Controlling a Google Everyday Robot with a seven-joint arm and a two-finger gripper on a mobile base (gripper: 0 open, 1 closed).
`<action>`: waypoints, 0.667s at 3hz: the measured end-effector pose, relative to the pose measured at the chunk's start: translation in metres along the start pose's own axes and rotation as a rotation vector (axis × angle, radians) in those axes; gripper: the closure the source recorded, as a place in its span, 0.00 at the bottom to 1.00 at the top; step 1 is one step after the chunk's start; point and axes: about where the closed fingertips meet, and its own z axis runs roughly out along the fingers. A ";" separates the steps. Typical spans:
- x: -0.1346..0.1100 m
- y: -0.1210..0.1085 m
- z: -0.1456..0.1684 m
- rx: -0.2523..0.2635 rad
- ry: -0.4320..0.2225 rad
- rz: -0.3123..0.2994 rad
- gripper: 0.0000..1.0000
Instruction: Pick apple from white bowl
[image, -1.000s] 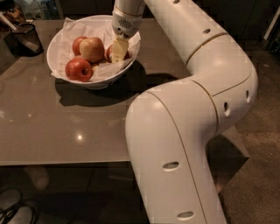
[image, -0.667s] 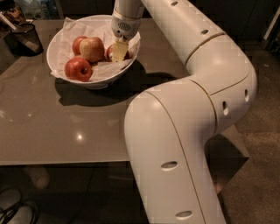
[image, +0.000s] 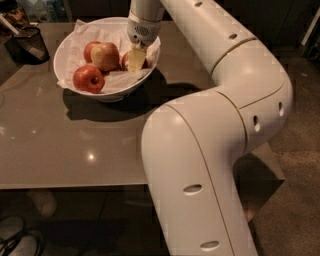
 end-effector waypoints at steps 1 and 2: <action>-0.004 -0.006 -0.003 0.031 -0.021 0.002 1.00; -0.001 -0.006 -0.027 0.077 -0.048 0.006 1.00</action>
Offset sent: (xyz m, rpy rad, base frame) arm -0.0196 -0.0292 0.0619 0.0504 -0.1101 -0.0384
